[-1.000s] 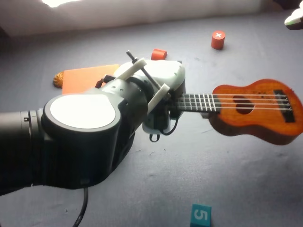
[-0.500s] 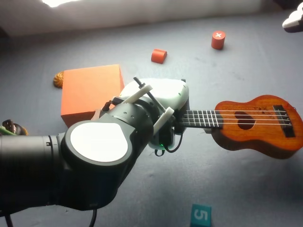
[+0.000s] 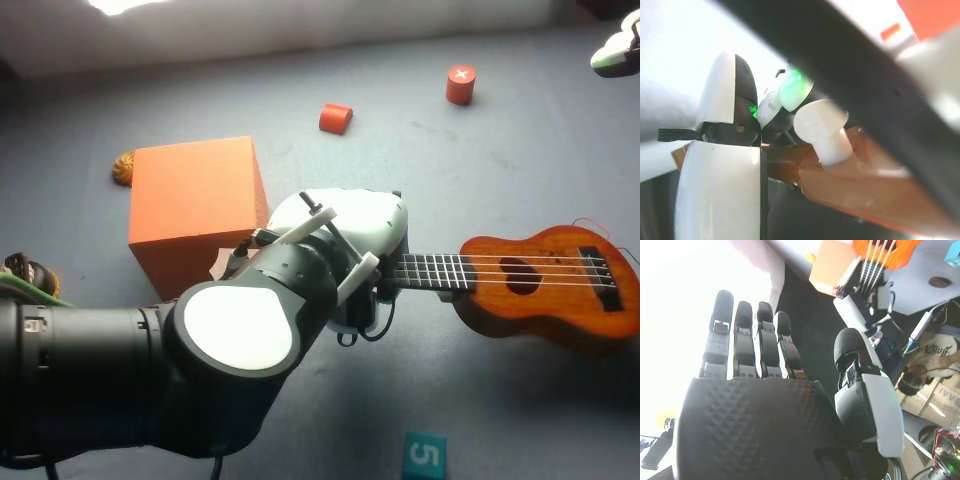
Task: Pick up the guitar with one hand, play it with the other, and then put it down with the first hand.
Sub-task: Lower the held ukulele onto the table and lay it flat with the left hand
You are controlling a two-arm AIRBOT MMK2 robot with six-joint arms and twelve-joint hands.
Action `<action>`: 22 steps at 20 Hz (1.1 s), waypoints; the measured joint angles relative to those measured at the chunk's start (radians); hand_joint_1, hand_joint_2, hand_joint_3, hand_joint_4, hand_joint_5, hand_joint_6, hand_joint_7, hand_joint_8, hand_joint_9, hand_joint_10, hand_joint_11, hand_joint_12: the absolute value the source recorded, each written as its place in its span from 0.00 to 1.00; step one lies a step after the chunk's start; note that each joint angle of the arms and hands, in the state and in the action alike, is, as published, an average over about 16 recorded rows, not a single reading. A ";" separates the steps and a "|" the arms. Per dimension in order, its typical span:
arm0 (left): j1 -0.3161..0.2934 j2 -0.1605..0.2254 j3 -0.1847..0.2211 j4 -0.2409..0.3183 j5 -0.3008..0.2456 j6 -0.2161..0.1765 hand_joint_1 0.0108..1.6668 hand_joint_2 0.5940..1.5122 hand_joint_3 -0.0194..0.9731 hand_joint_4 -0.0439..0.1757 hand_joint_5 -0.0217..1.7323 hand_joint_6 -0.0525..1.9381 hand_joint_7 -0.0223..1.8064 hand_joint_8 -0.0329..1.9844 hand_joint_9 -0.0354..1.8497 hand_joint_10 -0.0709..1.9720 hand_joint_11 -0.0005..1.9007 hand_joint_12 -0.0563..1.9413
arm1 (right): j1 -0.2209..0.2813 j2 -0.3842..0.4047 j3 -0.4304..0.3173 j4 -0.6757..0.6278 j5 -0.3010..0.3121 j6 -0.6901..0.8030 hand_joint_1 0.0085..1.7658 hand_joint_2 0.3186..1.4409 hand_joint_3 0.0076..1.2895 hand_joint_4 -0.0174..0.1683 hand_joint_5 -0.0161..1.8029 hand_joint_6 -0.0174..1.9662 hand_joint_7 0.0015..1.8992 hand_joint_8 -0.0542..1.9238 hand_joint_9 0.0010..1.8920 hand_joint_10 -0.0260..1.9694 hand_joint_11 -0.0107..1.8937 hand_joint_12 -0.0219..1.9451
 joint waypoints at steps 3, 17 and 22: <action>0.017 -0.020 0.024 0.018 -0.002 -0.013 0.81 0.53 0.00 0.19 0.69 0.97 0.73 0.98 0.75 0.97 0.74 1.00 | 0.000 0.000 -0.001 -0.002 0.001 0.000 0.09 0.93 0.01 0.13 0.02 0.21 0.11 0.03 0.01 0.22 0.02 0.41; 0.065 -0.067 0.093 0.068 -0.006 -0.031 0.14 0.52 0.02 0.20 0.48 0.80 0.53 0.84 0.55 0.88 0.52 0.95 | -0.001 -0.002 -0.004 -0.007 0.006 0.000 0.09 0.94 0.01 0.13 0.02 0.22 0.11 0.04 0.01 0.20 0.02 0.40; 0.067 -0.068 0.097 0.075 -0.006 -0.031 0.04 0.52 0.02 0.29 0.33 0.50 0.38 0.59 0.39 0.61 0.30 0.80 | -0.003 -0.002 -0.005 -0.009 0.011 -0.002 0.10 0.94 0.01 0.13 0.02 0.22 0.12 0.04 0.01 0.20 0.02 0.39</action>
